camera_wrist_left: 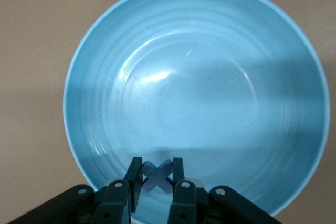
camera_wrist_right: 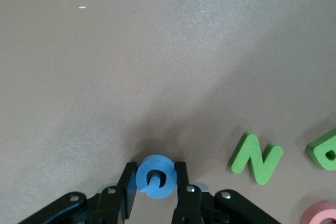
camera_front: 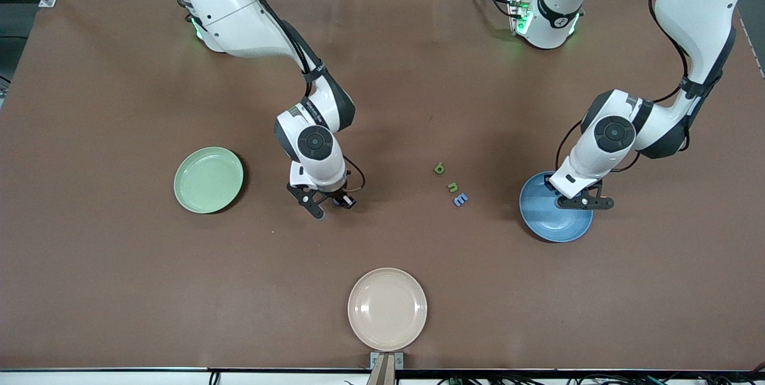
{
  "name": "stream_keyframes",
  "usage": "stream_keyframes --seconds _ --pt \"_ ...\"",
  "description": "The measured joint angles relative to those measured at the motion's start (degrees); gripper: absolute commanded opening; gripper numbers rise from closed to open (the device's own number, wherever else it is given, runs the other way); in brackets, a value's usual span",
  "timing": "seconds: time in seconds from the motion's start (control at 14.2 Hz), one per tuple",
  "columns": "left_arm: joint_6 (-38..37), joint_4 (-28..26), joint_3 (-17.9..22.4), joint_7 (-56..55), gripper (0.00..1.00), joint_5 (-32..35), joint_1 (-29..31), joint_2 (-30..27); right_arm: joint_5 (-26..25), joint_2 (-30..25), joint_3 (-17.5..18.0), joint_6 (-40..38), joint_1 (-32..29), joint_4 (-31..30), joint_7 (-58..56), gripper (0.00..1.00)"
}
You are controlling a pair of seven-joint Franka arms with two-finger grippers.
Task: Sort upper and lower case letters into plates
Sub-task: 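Place the x in the blue plate while the right gripper grasps the c, then lower the blue c into the green plate while the left gripper reaches the E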
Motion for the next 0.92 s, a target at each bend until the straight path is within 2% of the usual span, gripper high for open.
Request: stream_keyframes --seconds 0.14,0.42,0.49,0.56,0.63,0.71,0.92 --pt "0.6 0.0 0.0 0.0 0.06 0.3 0.3 0.6 0.0 0.0 -0.1 -1.6 -0.1 0.4 -0.6 0.00" --pt "2.1 0.0 0.0 0.0 0.09 2.3 1.2 1.7 0.0 -0.5 -0.4 -10.5 -2.9 2.9 -6.8 0.00" --pt "2.3 0.0 0.0 0.0 0.22 2.5 1.5 1.9 0.0 -1.3 -0.4 -12.9 -4.2 3.4 -9.3 0.00" --pt "2.4 0.0 0.0 0.0 0.45 2.5 1.6 2.0 0.0 -2.4 -0.4 -15.1 -5.7 3.8 -12.0 0.00" --pt "2.5 0.1 0.0 0.0 0.78 2.5 1.7 2.0 0.0 -3.7 -0.5 -16.9 -7.1 3.8 -14.7 0.00" --pt "2.5 0.1 0.0 0.0 1.00 2.5 1.7 2.0 0.0 -5.3 -0.5 -18.2 -8.6 3.5 -17.6 0.00" --pt "2.6 0.4 -0.3 0.0 1.00 2.5 1.7 2.0 0.0 -11.0 -0.6 -19.0 -13.2 -1.3 -26.9 0.00"
